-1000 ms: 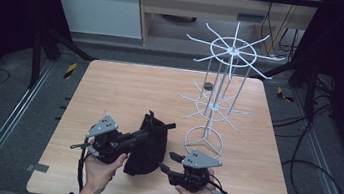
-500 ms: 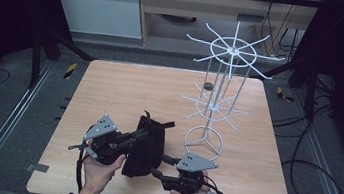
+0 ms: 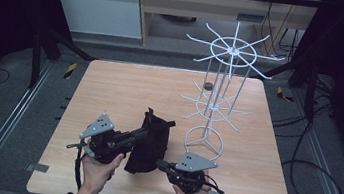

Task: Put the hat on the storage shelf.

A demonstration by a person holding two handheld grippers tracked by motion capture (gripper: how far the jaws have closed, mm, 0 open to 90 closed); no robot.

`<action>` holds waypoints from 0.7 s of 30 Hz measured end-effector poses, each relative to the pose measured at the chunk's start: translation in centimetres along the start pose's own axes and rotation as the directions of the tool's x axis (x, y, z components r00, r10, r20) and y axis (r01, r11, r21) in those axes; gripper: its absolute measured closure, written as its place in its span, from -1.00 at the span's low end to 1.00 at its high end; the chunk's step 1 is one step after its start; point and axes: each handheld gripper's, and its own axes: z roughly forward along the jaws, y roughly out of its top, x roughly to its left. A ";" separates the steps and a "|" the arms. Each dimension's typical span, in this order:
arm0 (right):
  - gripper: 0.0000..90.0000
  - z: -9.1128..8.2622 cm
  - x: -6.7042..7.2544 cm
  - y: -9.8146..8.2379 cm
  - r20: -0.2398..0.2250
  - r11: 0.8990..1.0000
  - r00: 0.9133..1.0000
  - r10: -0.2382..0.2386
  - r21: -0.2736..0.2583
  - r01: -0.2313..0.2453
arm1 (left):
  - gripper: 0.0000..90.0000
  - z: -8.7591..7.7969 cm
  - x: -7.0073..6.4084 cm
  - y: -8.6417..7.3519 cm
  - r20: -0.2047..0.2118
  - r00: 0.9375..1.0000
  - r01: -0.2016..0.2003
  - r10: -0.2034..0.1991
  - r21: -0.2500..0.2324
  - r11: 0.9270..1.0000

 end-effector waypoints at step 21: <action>0.97 2.9 2.2 2.9 0.027 0.988 0.992 -0.122 0.102 0.119 | 0.83 -3.7 4.8 -5.1 -0.168 0.985 -0.007 0.029 0.130 0.991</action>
